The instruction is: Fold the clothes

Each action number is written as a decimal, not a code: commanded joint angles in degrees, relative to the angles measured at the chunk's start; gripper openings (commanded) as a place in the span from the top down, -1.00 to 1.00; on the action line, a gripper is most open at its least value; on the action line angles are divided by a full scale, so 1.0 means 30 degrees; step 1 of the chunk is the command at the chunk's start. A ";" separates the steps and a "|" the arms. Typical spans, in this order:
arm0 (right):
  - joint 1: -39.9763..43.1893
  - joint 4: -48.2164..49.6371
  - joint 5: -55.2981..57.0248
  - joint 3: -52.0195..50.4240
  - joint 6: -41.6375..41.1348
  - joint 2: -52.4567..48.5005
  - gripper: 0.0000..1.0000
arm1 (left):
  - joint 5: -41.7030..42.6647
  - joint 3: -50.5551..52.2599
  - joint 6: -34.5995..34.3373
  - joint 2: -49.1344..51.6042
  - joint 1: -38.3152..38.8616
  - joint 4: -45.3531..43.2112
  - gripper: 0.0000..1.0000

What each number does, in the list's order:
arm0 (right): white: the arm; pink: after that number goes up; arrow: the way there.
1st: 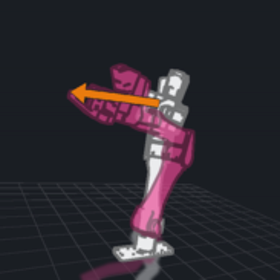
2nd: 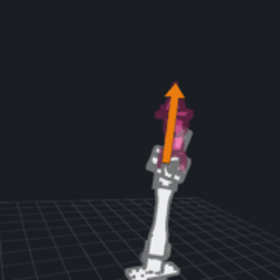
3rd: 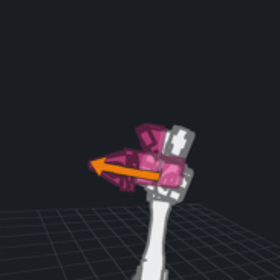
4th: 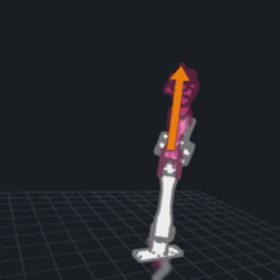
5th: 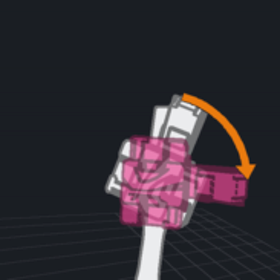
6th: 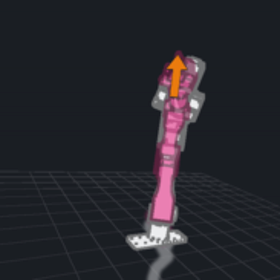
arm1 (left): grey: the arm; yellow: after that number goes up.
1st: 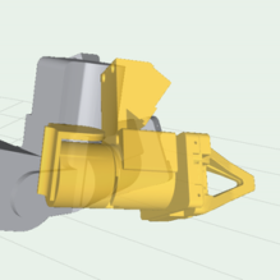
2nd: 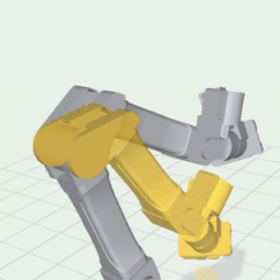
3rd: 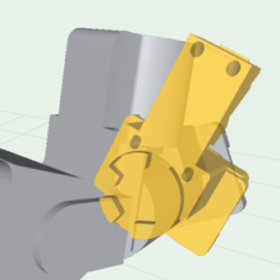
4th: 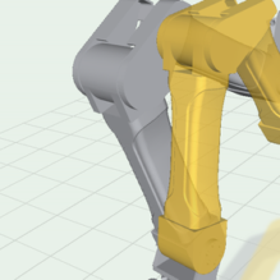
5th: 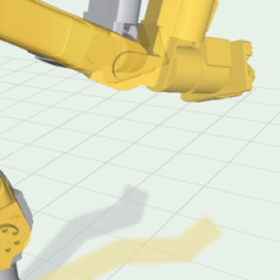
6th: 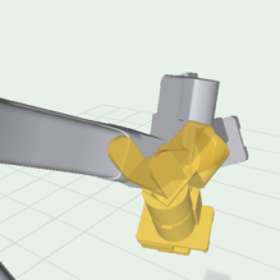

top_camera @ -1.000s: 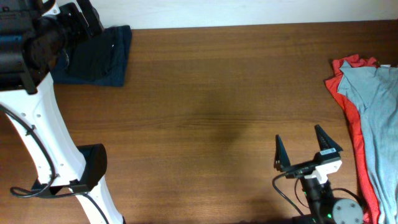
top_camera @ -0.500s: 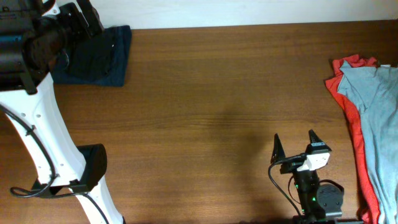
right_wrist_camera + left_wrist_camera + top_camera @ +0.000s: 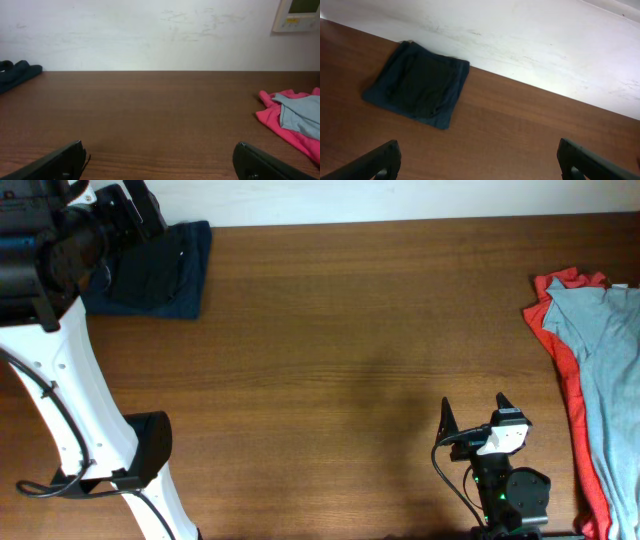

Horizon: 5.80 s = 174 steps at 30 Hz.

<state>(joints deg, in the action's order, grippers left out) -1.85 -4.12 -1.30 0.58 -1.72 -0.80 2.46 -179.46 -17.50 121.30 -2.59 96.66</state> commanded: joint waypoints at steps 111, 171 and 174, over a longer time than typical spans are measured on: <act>0.0138 -0.0138 0.0321 -0.0087 -0.0233 0.0131 -0.97 | 0.0160 5.9648 0.0153 -3.4774 -0.0022 -3.0753 -0.99; 0.0138 -0.0138 0.0313 -0.0087 -0.0233 0.0131 -0.98 | -0.0255 5.9648 0.7446 -4.0333 0.2149 -3.0694 -0.99; 0.0138 -0.0138 0.0321 -0.0087 -0.0233 0.0131 -0.97 | -0.0255 5.9648 0.7446 -4.0333 0.2149 -3.0694 -0.99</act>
<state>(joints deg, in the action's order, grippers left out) -1.78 -4.16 -1.06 0.58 -1.76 -0.80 2.48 -0.93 3.70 0.89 3.55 4.51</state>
